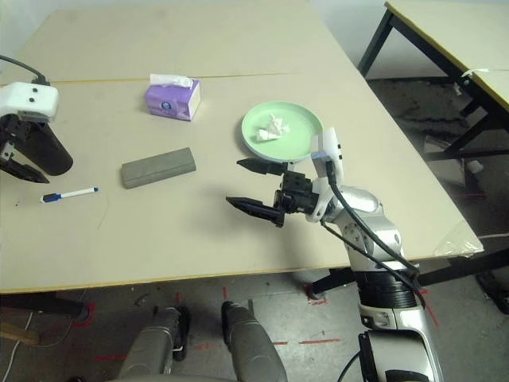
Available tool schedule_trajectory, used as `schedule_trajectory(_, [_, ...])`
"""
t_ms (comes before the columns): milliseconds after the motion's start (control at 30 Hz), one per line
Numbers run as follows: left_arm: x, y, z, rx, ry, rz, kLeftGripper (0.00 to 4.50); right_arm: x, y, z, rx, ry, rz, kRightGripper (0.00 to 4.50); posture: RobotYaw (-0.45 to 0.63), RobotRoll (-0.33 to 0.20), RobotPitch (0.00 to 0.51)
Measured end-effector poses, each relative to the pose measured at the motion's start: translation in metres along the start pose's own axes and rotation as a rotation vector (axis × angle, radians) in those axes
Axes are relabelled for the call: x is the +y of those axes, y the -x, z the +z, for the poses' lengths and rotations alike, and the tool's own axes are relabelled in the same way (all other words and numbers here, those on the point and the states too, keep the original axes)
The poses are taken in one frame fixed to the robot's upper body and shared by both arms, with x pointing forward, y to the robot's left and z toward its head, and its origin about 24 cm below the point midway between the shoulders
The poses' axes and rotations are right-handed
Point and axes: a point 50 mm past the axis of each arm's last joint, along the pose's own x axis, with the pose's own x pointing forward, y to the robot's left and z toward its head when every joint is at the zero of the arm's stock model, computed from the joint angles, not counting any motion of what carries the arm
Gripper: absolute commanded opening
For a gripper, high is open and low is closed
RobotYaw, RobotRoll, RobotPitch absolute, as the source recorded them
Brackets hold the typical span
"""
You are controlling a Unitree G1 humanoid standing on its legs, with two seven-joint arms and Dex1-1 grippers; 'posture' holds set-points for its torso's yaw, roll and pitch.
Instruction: Organize and tidy the items on the table.
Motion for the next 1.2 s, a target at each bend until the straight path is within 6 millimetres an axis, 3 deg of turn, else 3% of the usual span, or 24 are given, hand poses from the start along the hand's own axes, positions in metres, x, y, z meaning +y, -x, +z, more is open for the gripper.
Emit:
schedule_trajectory(433, [-0.012, -0.049, -0.011, 0.024, -0.059, -0.148, 4.45, 0.002, -0.001, 0.005, 0.01, 0.002, 0.015, 4.5, -0.12, 0.0, 0.18])
schedule_trajectory(1200, [-0.001, -0.057, -0.006, 0.063, -0.076, -0.056, 4.45, 0.007, -0.002, 0.008, 0.009, 0.008, 0.018, 4.5, -0.14, 0.0, 0.17])
